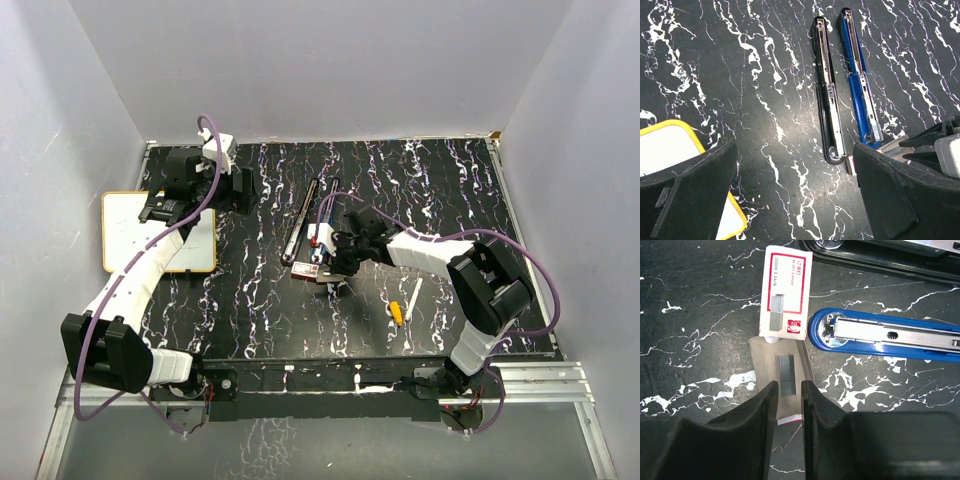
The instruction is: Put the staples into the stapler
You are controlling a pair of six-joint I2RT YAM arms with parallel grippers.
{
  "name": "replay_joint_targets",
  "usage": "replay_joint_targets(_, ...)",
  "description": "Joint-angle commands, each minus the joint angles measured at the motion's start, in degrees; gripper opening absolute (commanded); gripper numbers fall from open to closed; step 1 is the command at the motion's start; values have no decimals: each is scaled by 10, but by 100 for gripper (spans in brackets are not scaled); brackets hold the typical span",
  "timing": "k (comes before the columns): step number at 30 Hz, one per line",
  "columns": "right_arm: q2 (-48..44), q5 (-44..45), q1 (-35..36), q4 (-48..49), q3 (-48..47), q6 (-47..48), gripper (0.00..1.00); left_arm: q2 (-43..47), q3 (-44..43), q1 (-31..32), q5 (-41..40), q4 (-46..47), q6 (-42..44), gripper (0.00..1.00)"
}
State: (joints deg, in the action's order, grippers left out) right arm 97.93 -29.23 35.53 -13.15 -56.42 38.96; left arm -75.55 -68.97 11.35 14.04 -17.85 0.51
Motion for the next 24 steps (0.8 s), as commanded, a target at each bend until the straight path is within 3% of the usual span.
replay_joint_targets(1,-22,8,0,4,5,12,30,20,8,-4,11,9,7,97)
replay_joint_targets(24,7,13,1,5,13,18,32,25,11,-5,6,11,8,97)
